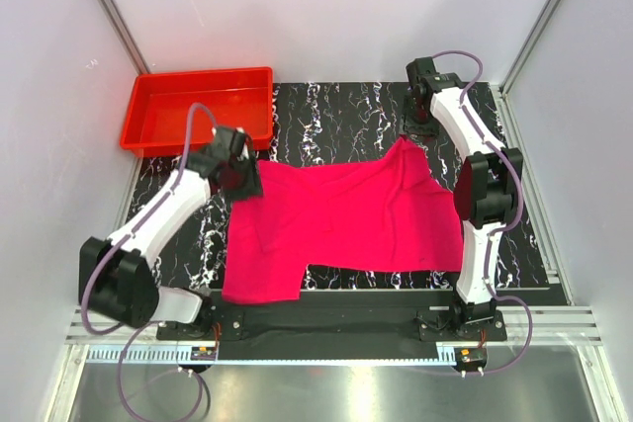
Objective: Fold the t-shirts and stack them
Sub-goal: Flatten the tshirt out
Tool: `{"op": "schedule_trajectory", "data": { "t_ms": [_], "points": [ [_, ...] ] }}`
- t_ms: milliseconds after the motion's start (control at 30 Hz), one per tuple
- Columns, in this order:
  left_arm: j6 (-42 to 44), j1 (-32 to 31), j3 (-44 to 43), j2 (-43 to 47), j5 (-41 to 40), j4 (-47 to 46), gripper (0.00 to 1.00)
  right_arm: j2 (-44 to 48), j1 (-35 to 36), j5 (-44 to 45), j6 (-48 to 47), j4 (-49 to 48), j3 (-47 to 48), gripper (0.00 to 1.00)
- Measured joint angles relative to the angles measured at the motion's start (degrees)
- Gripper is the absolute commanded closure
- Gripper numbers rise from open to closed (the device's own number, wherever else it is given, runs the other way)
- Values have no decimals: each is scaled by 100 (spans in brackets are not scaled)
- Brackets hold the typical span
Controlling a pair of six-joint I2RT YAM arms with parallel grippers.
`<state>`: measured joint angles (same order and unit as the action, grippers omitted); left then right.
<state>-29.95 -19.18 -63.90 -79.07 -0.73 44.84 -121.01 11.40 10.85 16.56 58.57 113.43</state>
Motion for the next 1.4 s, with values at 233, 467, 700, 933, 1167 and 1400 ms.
{"op": "schedule_trajectory", "data": {
  "t_ms": [233,467,700,933,1167,1400],
  "points": [
    [-656,-544,1537,992,444,-142,61,87,-22,157,66,446,-195,0],
    [-1580,-573,2173,1080,516,-446,62,1272,-63,-269,310,525,-1720,1],
    [-2415,-704,2404,837,433,-599,63,2258,-103,-649,518,378,-2369,15],
    [-2924,-706,2658,632,372,-728,63,2409,-105,-824,575,249,-2682,15],
    [-3217,-741,2697,516,317,-789,61,2430,-105,-857,577,208,-2804,13],
    [-3357,-743,2774,317,313,-1027,77,2461,-105,-848,575,149,-2868,14]
  ]
}}
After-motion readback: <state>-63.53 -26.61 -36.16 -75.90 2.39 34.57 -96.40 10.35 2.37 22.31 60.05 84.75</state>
